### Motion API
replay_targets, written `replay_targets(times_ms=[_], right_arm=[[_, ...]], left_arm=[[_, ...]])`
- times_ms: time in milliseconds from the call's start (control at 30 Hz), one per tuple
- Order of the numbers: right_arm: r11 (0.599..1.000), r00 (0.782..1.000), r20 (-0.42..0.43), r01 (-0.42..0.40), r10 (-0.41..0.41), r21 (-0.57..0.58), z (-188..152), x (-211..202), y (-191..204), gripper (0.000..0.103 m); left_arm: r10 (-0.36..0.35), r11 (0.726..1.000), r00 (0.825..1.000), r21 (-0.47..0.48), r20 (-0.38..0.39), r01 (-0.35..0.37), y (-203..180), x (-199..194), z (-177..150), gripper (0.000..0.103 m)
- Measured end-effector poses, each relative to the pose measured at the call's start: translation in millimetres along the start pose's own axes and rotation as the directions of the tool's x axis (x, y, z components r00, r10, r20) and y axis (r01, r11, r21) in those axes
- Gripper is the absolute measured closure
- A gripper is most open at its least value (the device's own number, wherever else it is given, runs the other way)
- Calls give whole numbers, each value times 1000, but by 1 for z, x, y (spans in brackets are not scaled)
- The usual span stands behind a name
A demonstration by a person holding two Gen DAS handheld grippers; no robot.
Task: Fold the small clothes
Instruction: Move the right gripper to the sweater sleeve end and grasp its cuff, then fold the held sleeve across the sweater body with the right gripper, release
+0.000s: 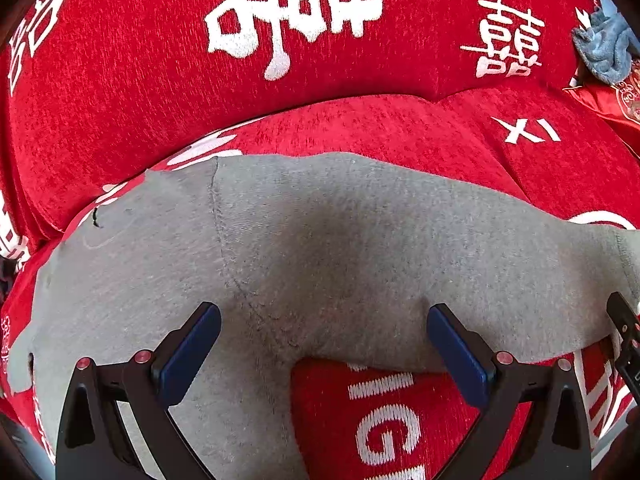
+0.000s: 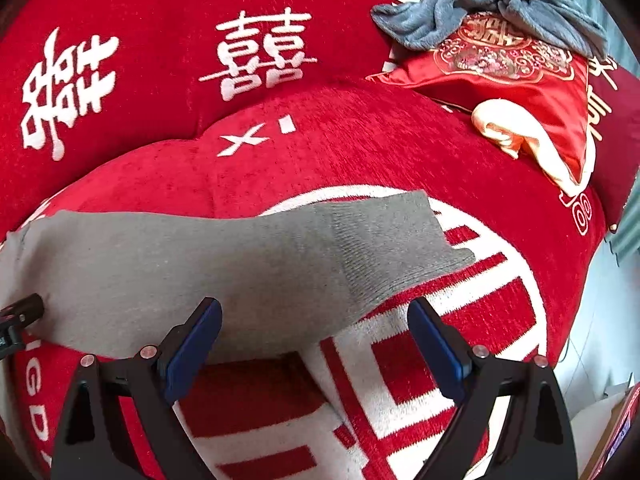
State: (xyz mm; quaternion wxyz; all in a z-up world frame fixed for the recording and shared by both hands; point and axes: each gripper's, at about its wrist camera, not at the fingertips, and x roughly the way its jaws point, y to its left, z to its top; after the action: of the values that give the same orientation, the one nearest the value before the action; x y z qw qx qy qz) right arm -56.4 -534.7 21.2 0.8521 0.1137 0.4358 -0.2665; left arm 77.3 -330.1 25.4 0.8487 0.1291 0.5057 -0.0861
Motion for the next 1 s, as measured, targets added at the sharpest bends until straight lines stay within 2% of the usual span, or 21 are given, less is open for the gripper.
replay_targets(times_ms=[133,300,333,400,433,467,500,533,600,667,767,900,1000], right_arm=[[999,999,-34,-12,13,33,2,18,-6,8],[999,1000,7,5,-6,31,16,29,-8,9],[999,1000,14,8,-8,33,20,31,-9,14],[999,999,28,22,-23,29,27,34,-11,33],[999,999,33,25,-26,26,29,35,-12,53],[999,999,36,22,-22,27,33,35,-15,78],[999,999,34,-3,2,38,36,36,-20,89],[998,999,31,-35,34,54,37,37,-25,95],[984,992,54,-121,114,129,35,31,-41,96],[975,984,120,-149,131,166,29,18,-55,96],[969,980,161,-146,115,197,21,5,-62,97],[970,983,143,-143,116,197,23,3,-57,97],[967,977,162,-166,136,192,29,-10,-56,97]], left_arm=[[4,1000,1000,-1,-6,-4,1,5,1,0],[5,1000,1000,-11,-8,-5,4,11,5,0],[2,1000,1000,-16,-9,-2,5,12,6,0],[-6,1000,1000,-25,-8,6,8,13,6,0],[-10,1000,1000,-28,-5,10,9,13,6,0],[-14,999,1000,-33,2,14,12,12,7,0],[-16,999,1000,-45,12,17,15,10,7,0],[-17,998,1000,-61,21,18,21,9,8,0],[-11,996,1000,-87,23,13,32,10,11,0],[5,993,1000,-117,6,-4,44,15,14,0],[-9,988,998,-152,-65,-1,53,34,13,0],[-22,991,999,-137,-50,15,54,28,11,0],[-37,990,999,-139,-26,33,63,16,6,0]])
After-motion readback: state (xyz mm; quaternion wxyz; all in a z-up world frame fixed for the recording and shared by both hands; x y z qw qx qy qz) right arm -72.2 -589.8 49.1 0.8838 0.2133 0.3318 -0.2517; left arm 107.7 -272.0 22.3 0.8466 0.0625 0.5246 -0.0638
